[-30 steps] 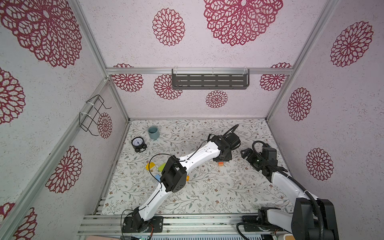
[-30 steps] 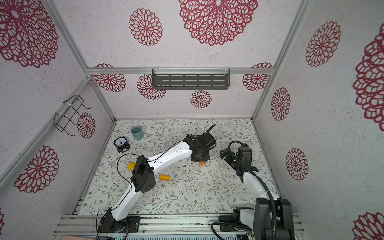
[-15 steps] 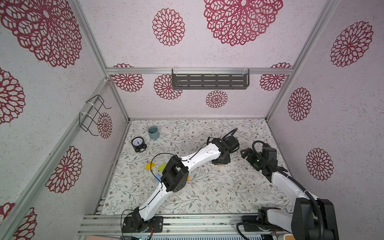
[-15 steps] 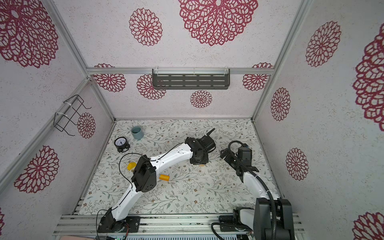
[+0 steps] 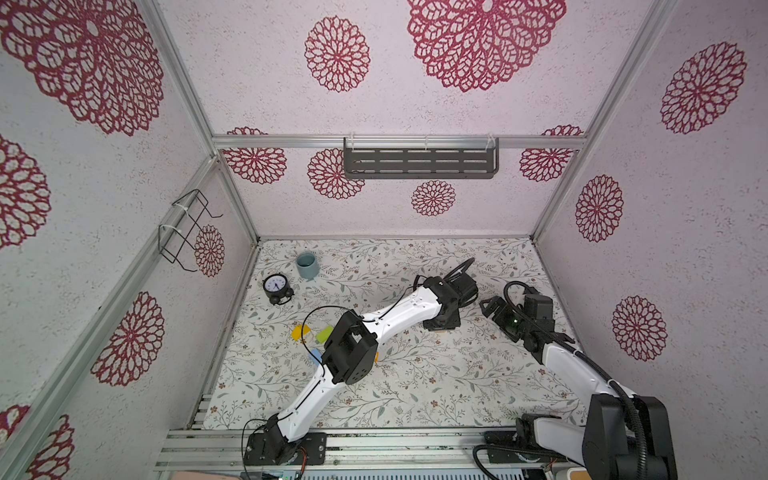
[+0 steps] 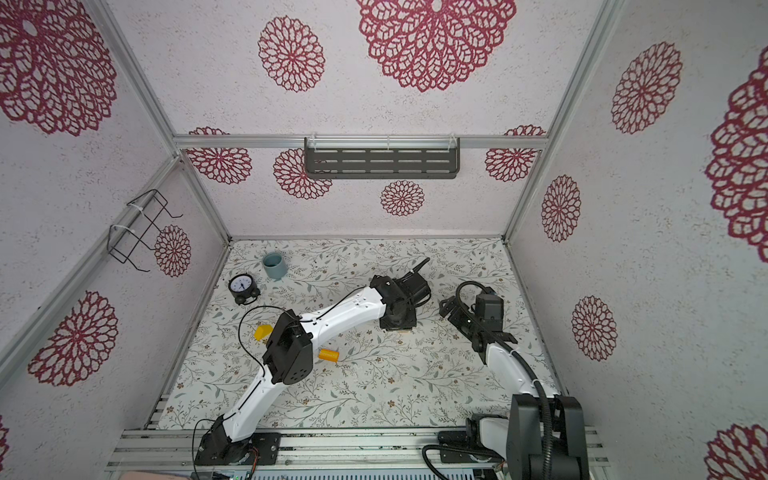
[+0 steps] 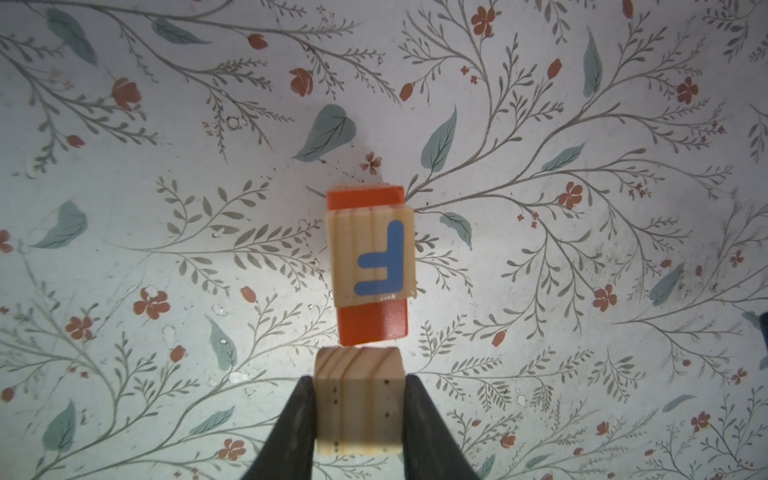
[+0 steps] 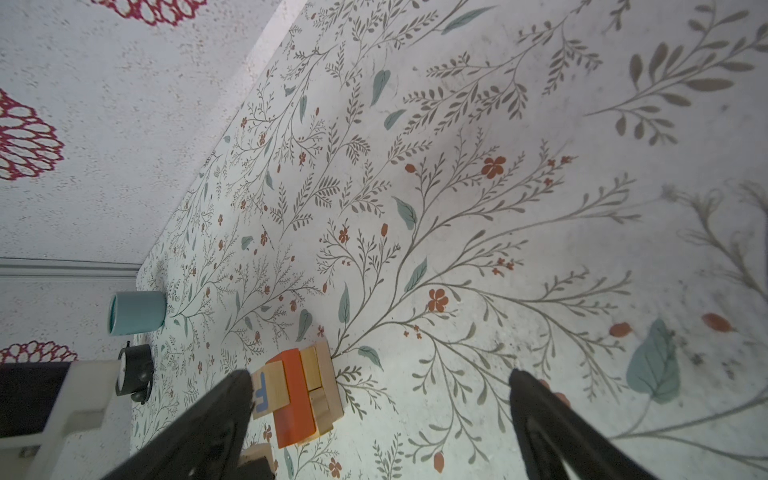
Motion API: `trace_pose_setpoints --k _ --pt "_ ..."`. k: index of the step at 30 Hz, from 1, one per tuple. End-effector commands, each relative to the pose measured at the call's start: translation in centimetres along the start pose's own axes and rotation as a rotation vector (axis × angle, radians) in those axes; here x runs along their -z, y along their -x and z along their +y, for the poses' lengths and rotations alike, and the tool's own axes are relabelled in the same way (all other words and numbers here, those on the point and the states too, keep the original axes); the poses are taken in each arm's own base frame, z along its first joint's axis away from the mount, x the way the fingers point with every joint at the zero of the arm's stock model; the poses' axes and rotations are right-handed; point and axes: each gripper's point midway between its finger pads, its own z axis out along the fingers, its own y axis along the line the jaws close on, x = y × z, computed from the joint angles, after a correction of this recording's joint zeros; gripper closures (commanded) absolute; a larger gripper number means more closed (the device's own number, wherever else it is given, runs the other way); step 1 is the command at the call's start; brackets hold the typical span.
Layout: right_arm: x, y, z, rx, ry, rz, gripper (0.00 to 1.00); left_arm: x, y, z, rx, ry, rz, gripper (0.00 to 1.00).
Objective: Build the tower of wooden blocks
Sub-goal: 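Hold the wooden cube with the left gripper beside the F block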
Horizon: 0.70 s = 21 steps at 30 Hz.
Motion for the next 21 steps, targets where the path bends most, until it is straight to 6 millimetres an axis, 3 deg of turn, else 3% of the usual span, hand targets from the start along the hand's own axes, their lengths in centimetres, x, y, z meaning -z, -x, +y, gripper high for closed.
trace_pose_setpoints --k 1,21 --pt "-0.1 0.2 0.1 -0.016 0.014 -0.010 0.01 0.5 1.0 -0.7 0.013 -0.028 -0.024 0.67" --pt "-0.3 0.2 0.0 -0.018 0.012 -0.007 0.01 -0.7 1.0 -0.6 0.018 -0.026 -0.006 0.67"
